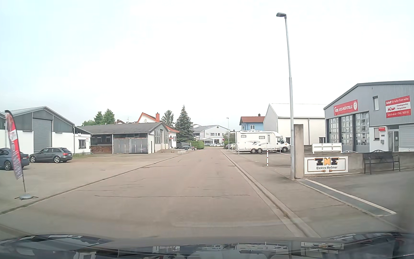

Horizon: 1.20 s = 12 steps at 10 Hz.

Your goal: Follow the waypoints while adhering to traffic rules and regulations

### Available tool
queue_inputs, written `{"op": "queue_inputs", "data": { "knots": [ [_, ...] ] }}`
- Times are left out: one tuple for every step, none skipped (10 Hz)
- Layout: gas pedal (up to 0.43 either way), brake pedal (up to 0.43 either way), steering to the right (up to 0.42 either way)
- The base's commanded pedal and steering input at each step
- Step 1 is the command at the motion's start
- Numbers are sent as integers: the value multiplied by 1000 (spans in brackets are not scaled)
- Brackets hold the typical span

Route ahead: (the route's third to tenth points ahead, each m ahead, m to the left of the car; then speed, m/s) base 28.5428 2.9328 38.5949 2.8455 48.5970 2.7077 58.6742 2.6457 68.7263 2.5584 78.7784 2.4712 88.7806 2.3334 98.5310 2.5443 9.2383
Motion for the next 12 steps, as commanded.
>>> {"op": "queue_inputs", "data": {
  "knots": [
    [130,0,-5],
    [130,0,-5],
    [130,0,-5],
    [130,0,-5],
    [130,0,-4],
    [130,0,-4],
    [130,0,-3],
    [130,0,-3],
    [130,0,-3],
    [130,0,-2],
    [130,0,-1],
    [130,0,-1]
  ]
}}
